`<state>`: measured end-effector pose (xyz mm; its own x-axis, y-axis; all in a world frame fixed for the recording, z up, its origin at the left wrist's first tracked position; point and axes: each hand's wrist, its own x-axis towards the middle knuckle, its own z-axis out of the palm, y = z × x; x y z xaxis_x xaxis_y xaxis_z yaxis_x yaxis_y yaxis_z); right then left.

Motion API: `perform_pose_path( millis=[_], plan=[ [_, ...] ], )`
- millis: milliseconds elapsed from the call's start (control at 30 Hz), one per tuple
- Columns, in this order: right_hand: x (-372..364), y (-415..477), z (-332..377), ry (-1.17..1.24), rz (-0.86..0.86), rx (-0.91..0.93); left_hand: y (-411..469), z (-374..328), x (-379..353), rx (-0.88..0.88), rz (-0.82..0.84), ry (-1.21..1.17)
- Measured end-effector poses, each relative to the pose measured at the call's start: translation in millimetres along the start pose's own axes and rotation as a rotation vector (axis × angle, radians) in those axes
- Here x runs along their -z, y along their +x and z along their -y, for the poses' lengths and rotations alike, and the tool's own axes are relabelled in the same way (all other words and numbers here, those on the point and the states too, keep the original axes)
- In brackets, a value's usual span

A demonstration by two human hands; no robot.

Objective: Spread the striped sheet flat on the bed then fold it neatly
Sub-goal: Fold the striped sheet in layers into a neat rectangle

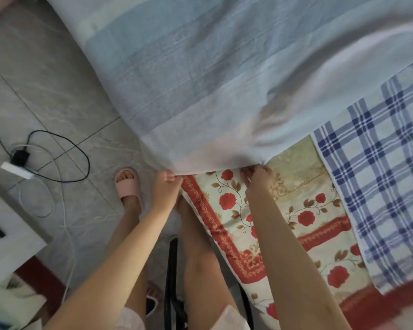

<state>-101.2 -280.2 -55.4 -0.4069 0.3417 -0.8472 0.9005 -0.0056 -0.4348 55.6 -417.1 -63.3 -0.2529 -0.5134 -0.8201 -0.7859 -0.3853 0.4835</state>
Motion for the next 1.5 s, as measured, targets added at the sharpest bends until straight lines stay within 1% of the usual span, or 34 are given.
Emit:
perform_pose_path(
  millis=[33, 67, 133, 167, 233, 300, 400, 467, 533, 600, 633, 667, 700, 733, 767, 800, 833, 867, 900, 933, 967, 1033, 1067, 1133, 1200, 1233, 1300, 1400, 1433, 1500],
  plan=[
    [-5, -3, -2, 0.058, -0.008, -0.056, 3, -4, 3, 0.205, 0.014, -0.315],
    [-12, -9, -2, 0.124, 0.010, -0.113, 9, -7, 6, 0.359, 0.024, -0.582],
    [-26, -20, -6, 0.223, 0.074, -0.181, 21, -11, 16, 0.534, 0.003, -1.001],
    [-32, -24, -8, 0.245, 0.102, -0.194, 25, -13, 20, 0.571, 0.000, -1.137],
    [-40, -29, -8, 0.239, 0.156, -0.198, 27, -14, 26, 0.559, 0.045, -1.285],
    [-44, -35, -3, 0.243, 0.210, -0.206, 21, -18, 30, 0.487, 0.095, -1.360],
    [-43, -39, 6, 0.251, 0.195, -0.172, 12, -27, 36, 0.384, 0.103, -1.479],
    [-43, -46, 15, 0.364, 0.229, -0.096, 12, -36, 44, 0.308, 0.120, -1.511],
    [-47, -51, 29, 0.455, 0.305, -0.023, 21, -52, 53, 0.218, 0.177, -1.521],
    [-57, -55, 48, 0.498, 0.445, 0.045, 37, -76, 60, 0.104, 0.257, -1.425],
    [-66, -58, 58, 0.483, 0.523, 0.087, 48, -88, 63, 0.052, 0.263, -1.301],
    [-75, -57, 68, 0.411, 0.579, 0.153, 60, -100, 63, 0.008, 0.218, -1.103],
    [-85, -56, 76, 0.249, 0.619, 0.248, 73, -108, 63, -0.056, 0.113, -0.836],
    [-95, -50, 81, -0.020, 0.615, 0.382, 85, -112, 63, -0.155, -0.019, -0.549],
    [-104, -46, 83, -0.356, 0.582, 0.531, 95, -110, 64, -0.290, -0.121, -0.272],
    [-112, -40, 81, -0.676, 0.523, 0.683, 106, -103, 65, -0.419, -0.173, -0.041],
    [-118, -36, 77, -0.913, 0.483, 0.828, 113, -95, 68, -0.539, -0.179, 0.119],
    [-123, -33, 70, -1.058, 0.470, 0.963, 118, -85, 71, -0.649, -0.174, 0.236],
    [-128, -33, 62, -1.148, 0.471, 1.084, 120, -76, 74, -0.727, -0.188, 0.329],
    [-132, -34, 54, -1.208, 0.468, 1.198, 120, -68, 75, -0.769, -0.206, 0.388],
    [-136, -36, 45, -1.268, 0.466, 1.307, 117, -62, 76, -0.768, -0.222, 0.413],
    [-144, -41, 30, -1.418, 0.422, 1.494, 107, -51, 73, -0.726, -0.250, 0.402],
    [-148, -41, 24, -1.510, 0.384, 1.557, 102, -45, 72, -0.704, -0.256, 0.401],
    [-157, -43, 20, -1.743, 0.307, 1.586, 96, -41, 71, -0.717, -0.286, 0.461],
    [-159, -45, 20, -1.899, 0.291, 1.545, 93, -42, 72, -0.777, -0.316, 0.521],
    [-157, -46, 20, -1.924, 0.309, 1.528, 92, -42, 73, -0.788, -0.317, 0.540],
    [-145, -49, 18, -1.853, 0.375, 1.549, 86, -39, 77, -0.801, -0.318, 0.567],
    [-104, -50, -2, -1.676, 0.444, 1.706, 69, -21, 87, -0.853, -0.282, 0.604],
    [-86, -50, -12, -1.669, 0.454, 1.736, 59, -14, 89, -0.868, -0.251, 0.615],
    [-52, -46, -32, -1.707, 0.491, 1.740, 38, 4, 89, -0.896, -0.204, 0.655]
  ],
)
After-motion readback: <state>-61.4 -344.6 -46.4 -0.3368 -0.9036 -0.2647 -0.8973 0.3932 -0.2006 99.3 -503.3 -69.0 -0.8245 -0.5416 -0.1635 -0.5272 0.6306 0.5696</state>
